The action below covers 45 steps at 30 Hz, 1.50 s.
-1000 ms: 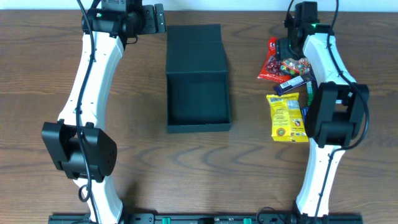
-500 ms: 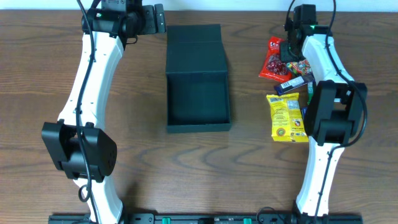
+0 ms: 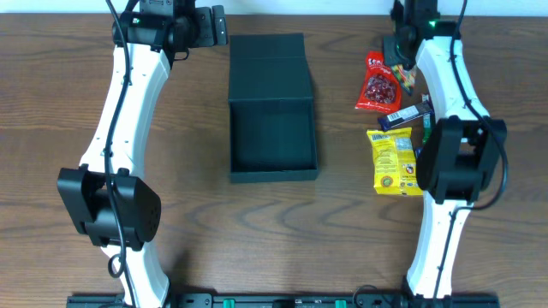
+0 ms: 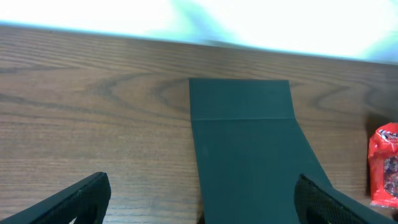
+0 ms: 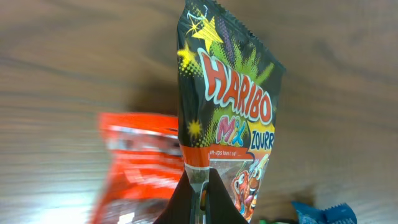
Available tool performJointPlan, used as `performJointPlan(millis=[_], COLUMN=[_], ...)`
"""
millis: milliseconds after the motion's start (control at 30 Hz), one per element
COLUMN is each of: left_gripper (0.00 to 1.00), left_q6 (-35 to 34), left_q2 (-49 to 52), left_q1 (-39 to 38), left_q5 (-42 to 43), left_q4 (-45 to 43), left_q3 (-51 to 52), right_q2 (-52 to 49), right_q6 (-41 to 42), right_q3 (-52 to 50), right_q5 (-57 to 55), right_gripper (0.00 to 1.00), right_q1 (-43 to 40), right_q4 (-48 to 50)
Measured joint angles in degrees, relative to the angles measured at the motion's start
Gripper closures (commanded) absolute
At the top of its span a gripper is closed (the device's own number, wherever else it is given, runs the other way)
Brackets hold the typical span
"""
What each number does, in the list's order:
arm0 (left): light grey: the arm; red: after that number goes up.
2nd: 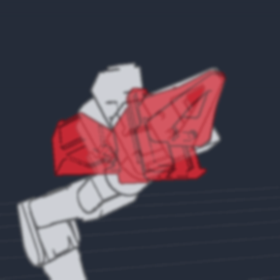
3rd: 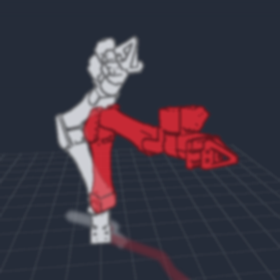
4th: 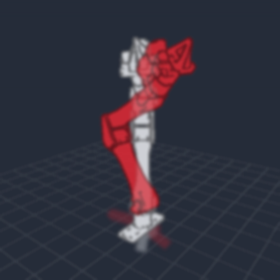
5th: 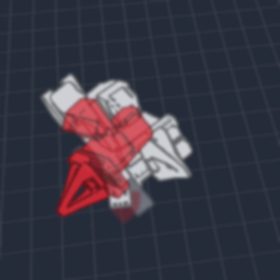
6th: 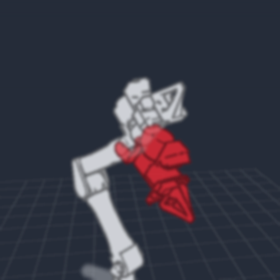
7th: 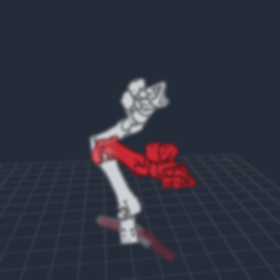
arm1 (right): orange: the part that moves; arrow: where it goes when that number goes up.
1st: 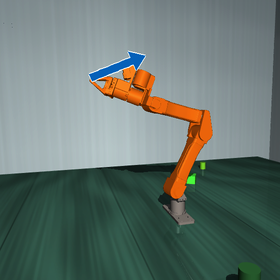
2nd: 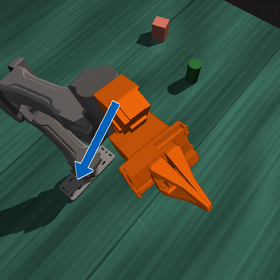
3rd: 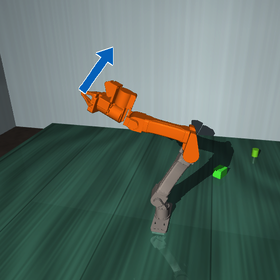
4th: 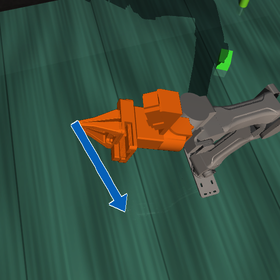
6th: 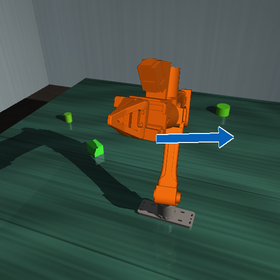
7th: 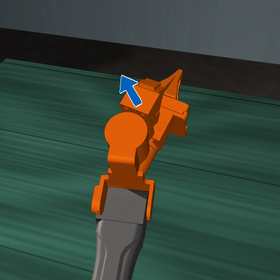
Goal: Pack container
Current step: 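Carry the Haribo bag into the box and release it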
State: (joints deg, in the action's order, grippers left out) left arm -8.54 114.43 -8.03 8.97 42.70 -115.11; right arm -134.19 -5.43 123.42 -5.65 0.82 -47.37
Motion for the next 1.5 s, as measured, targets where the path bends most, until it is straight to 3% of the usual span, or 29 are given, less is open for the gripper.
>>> performJointPlan(millis=[200,300,500,833,1300,1367,1400,1467,1500], left_gripper=[0.05,0.05,0.05,0.05,0.05,0.05,0.05,0.05,0.05], left_q6=[0.00,0.00,0.94,2.03,2.62,2.64,2.71,2.82,2.84], left_q2=[0.00,0.00,0.00,0.00,-0.02,-0.02,-0.02,-0.02,-0.02], left_q1=[1.07,3.21,8.94,19.21,19.93,19.93,19.91,19.93,19.93], left_q5=[0.00,0.00,-0.13,0.13,1.36,1.36,1.38,1.36,1.38], left_q4=[1.84,3.82,7.63,10.34,15.52,15.67,15.67,15.72,15.72], left_q3=[0.02,0.02,0.02,0.02,0.02,0.02,0.02,0.02,0.02], right_q2=[10.16,14.10,14.64,12.74,0.92,0.44,0.26,0.04,0.04], right_q6=[0.52,5.42,14.27,28.92,36.46,36.65,36.79,36.52,36.52], right_q3=[0.83,2.05,2.32,1.81,0.50,0.50,0.50,0.50,0.50], right_q5=[11.61,14.19,7.21,-8.11,-13.88,-13.94,-13.88,-13.84,-13.84], right_gripper=[0.99,0.98,0.99,0.99,0.99,0.61,0.53,0.48,0.38], right_q1=[3.50,6.14,16.41,39.32,45.46,45.75,45.86,46.03,46.05], right_q4=[-3.45,-8.74,-19.71,-24.46,-26.56,-26.47,-26.38,-25.97,-25.83])
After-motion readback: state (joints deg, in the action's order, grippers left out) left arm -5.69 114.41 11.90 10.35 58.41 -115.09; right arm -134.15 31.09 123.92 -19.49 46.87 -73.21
